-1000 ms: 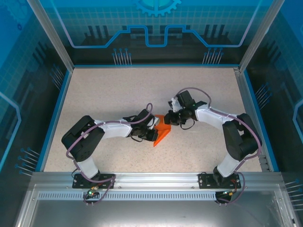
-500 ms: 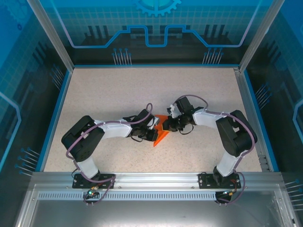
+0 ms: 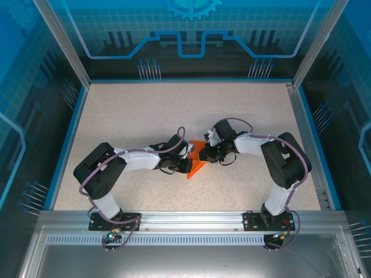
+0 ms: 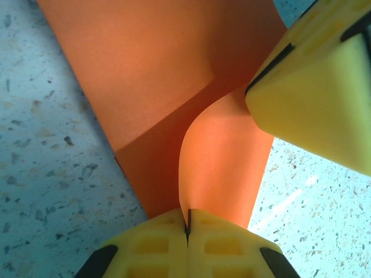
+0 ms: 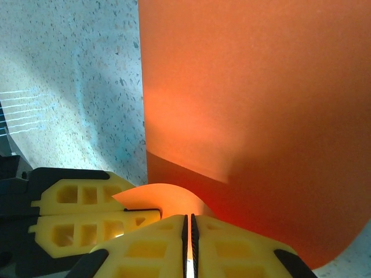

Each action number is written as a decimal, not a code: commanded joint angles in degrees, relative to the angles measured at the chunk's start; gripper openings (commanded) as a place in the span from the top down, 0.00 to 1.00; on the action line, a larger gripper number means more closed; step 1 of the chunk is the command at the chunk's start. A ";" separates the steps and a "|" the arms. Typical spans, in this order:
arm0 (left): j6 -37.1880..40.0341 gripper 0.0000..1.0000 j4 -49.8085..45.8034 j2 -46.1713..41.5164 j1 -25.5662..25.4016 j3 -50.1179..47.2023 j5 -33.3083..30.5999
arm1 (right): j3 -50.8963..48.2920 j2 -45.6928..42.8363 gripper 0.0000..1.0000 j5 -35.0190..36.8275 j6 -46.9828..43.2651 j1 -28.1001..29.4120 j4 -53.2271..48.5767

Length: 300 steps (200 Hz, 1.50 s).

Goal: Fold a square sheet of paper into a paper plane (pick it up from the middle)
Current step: Third fold the triangle at the center of the table.

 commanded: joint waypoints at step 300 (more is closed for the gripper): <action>-5.63 0.78 -8.29 -5.21 0.50 1.25 -4.29 | -1.29 5.54 0.86 3.93 -1.96 1.34 -1.15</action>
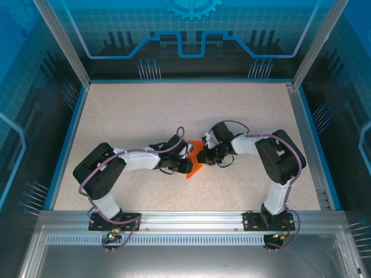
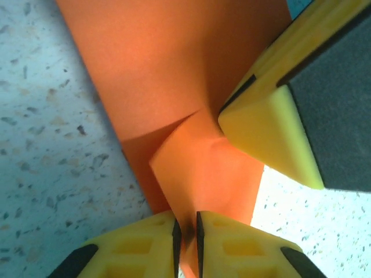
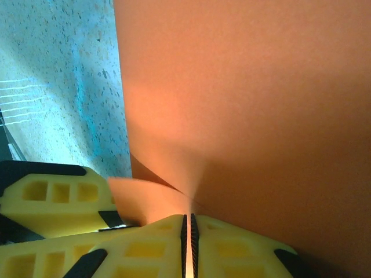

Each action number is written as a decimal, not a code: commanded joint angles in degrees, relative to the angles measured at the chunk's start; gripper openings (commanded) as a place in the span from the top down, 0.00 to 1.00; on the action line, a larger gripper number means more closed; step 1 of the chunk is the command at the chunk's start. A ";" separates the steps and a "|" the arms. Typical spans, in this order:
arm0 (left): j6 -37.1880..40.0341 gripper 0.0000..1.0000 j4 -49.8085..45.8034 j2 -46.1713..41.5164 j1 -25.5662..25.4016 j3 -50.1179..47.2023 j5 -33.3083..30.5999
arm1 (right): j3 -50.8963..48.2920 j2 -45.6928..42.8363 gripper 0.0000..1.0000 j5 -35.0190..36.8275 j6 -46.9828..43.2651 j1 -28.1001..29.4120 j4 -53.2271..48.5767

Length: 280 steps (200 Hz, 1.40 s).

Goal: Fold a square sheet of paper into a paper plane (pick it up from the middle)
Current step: Third fold the triangle at the center of the table.

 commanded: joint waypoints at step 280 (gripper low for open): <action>-12.63 0.86 -0.82 -1.96 -2.40 2.48 8.93 | -0.62 1.20 0.86 6.16 -0.46 0.57 -5.56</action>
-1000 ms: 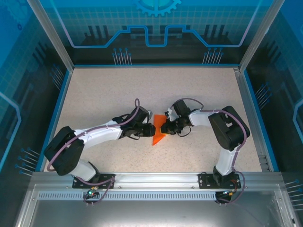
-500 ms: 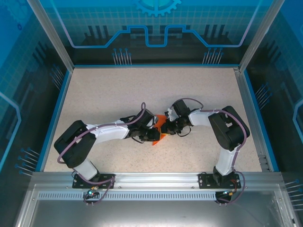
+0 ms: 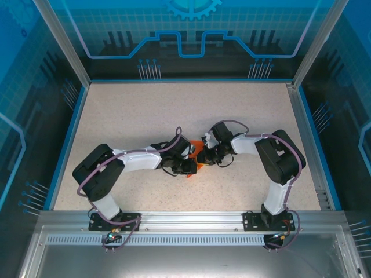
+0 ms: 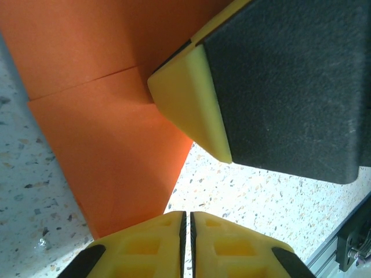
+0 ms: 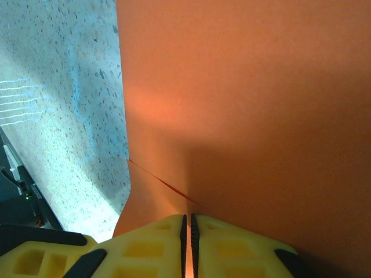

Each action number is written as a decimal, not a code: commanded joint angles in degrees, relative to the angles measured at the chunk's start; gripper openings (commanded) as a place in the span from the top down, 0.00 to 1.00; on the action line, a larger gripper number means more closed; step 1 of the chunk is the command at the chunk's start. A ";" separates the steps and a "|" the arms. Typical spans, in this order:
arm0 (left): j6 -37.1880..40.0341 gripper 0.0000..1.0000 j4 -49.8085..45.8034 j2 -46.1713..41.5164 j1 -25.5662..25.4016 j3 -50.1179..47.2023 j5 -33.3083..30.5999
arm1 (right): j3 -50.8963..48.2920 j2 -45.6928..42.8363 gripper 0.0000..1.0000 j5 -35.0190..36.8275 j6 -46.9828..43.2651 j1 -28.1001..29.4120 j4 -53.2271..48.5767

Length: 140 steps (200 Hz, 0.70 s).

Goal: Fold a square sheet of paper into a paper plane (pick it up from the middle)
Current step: Third fold the triangle at the center of the table.

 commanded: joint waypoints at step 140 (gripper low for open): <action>-4.05 0.87 6.47 -2.70 0.37 -1.81 0.10 | -0.75 1.07 0.86 6.09 -0.91 0.25 -5.27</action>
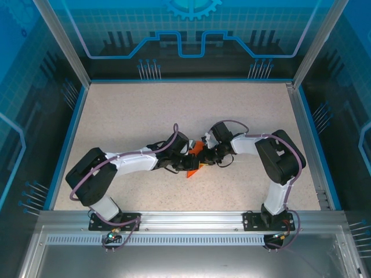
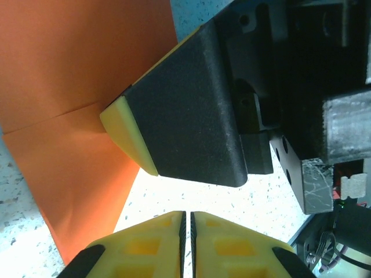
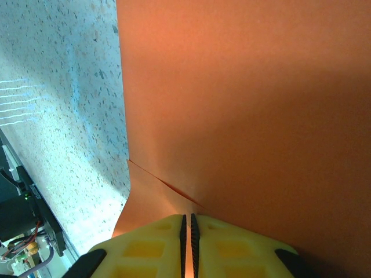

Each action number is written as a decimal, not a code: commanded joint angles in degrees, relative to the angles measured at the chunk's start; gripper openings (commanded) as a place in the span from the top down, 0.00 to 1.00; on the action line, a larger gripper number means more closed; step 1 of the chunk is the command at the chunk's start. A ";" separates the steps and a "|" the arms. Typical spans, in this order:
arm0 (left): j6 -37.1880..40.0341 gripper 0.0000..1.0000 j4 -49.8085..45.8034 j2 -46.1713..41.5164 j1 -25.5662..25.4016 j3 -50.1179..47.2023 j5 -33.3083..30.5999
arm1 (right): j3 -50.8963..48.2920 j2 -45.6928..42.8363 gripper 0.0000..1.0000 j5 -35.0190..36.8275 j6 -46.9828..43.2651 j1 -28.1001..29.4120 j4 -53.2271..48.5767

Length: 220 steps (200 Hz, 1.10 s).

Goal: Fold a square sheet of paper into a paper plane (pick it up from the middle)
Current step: Third fold the triangle at the center of the table.

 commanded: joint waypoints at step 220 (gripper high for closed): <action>0.35 0.88 -2.98 7.13 0.46 -3.10 -0.98 | -0.45 1.64 0.86 6.40 -0.82 0.25 -5.47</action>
